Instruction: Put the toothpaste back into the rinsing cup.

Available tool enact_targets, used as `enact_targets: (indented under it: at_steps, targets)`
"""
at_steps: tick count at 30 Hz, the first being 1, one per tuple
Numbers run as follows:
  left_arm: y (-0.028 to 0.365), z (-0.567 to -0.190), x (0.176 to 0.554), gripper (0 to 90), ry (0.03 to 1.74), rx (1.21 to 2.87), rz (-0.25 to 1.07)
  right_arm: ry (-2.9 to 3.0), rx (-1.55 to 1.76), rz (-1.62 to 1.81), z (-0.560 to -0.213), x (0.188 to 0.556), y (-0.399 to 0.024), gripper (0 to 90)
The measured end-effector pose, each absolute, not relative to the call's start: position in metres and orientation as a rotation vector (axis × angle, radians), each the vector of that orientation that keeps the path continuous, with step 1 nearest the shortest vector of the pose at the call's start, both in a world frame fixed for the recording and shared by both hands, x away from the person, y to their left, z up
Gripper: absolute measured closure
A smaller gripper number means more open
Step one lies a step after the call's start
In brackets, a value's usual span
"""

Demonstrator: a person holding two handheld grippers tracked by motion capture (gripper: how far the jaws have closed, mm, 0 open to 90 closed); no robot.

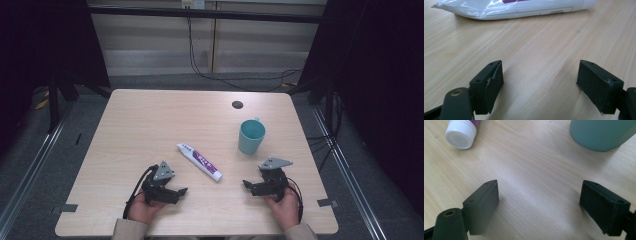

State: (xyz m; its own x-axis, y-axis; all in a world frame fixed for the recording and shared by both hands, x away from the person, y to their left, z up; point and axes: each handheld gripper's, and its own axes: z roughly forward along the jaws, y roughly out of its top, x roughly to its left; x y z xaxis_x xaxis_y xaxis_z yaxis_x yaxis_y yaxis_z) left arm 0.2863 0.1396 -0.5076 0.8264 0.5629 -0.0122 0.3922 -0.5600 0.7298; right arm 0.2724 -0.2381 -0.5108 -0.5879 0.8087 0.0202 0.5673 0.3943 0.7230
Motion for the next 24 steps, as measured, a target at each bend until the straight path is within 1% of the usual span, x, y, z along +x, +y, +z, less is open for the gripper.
enact_targets:
  at_steps: [9, 10, 11, 12, 13, 14, 15, 20, 22, 24]
  targets:
    - [0.14, -0.508, 0.286, 20.9, 0.698, 2.235, 0.28, 2.288, 1.276, 0.965, -0.509, 0.272, -0.234, 15.7]
    - [0.14, -0.508, 0.286, 20.9, 0.699, 2.234, 0.282, 2.304, 1.292, 0.949, -0.507, 0.273, -0.233, 18.0]
    - [0.14, -0.508, 0.286, 21.0, 0.698, 2.235, 0.281, 2.325, 1.301, 0.952, -0.504, 0.276, -0.233, 22.1]
    - [0.14, -0.508, 0.286, 20.9, 0.699, 2.235, 0.284, 2.368, 1.328, 0.986, -0.499, 0.28, -0.233, 29.0]
    - [0.14, -0.508, 0.286, 20.9, 0.699, 2.235, 0.283, 2.39, 1.338, 0.987, -0.496, 0.282, -0.232, 29.9]
    - [0.14, -0.508, 0.286, 21.0, 0.699, 2.235, 0.283, 2.404, 1.335, 0.947, -0.492, 0.286, -0.228, 25.7]
    - [0.14, -0.507, 0.286, 20.9, 0.699, 2.236, 0.283, 2.422, 1.338, 0.911, -0.488, 0.29, -0.224, 25.6]
    - [0.14, -0.507, 0.286, 21.0, 0.699, 2.235, 0.284, 2.5, 1.36, 0.86, -0.473, 0.303, -0.211, 27.0]
    - [0.14, -0.507, 0.286, 21.0, 0.701, 2.234, 0.284, 2.571, 1.321, 0.822, -0.464, 0.313, -0.196, 30.2]
    - [0.14, -0.507, 0.286, 21.0, 0.699, 2.236, 0.281, 2.603, 1.279, 0.774, -0.461, 0.317, -0.186, 30.5]
